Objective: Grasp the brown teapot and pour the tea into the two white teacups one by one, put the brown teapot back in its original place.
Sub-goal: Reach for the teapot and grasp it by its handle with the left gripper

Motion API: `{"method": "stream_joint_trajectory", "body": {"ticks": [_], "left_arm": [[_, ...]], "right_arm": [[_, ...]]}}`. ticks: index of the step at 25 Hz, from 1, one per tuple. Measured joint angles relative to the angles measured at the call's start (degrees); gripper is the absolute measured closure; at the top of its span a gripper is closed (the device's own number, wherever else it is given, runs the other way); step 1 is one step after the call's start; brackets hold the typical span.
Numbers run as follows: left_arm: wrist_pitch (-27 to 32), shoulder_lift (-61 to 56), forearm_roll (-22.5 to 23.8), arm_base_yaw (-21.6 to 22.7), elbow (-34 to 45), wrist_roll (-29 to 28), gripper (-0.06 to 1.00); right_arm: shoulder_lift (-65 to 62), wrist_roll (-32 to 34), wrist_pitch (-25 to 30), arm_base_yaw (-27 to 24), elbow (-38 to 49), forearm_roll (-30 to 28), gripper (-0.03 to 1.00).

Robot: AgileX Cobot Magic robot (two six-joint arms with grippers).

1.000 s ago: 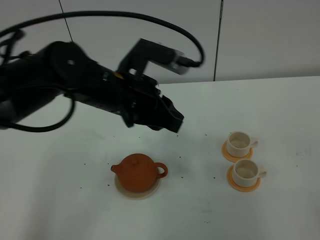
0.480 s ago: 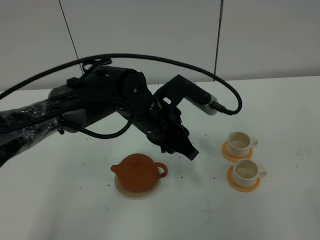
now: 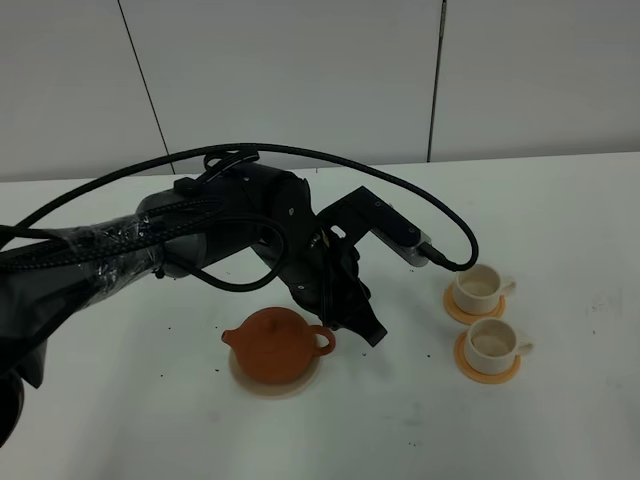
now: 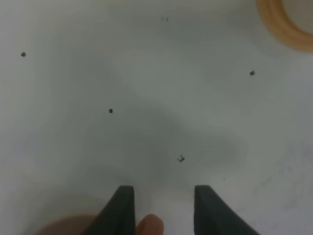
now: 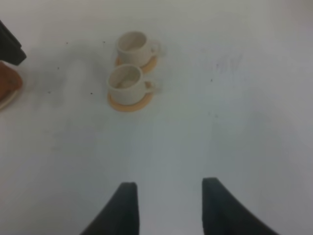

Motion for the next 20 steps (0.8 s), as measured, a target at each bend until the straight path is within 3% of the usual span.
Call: {"method": "stream_joint_trajectory", "body": {"ticks": [20], "left_arm": [[0.8, 2.7, 1.8, 0.0, 0.0, 0.0, 0.58]], "right_arm": [[0.0, 0.1, 0.0, 0.0, 0.0, 0.0, 0.66]]}}
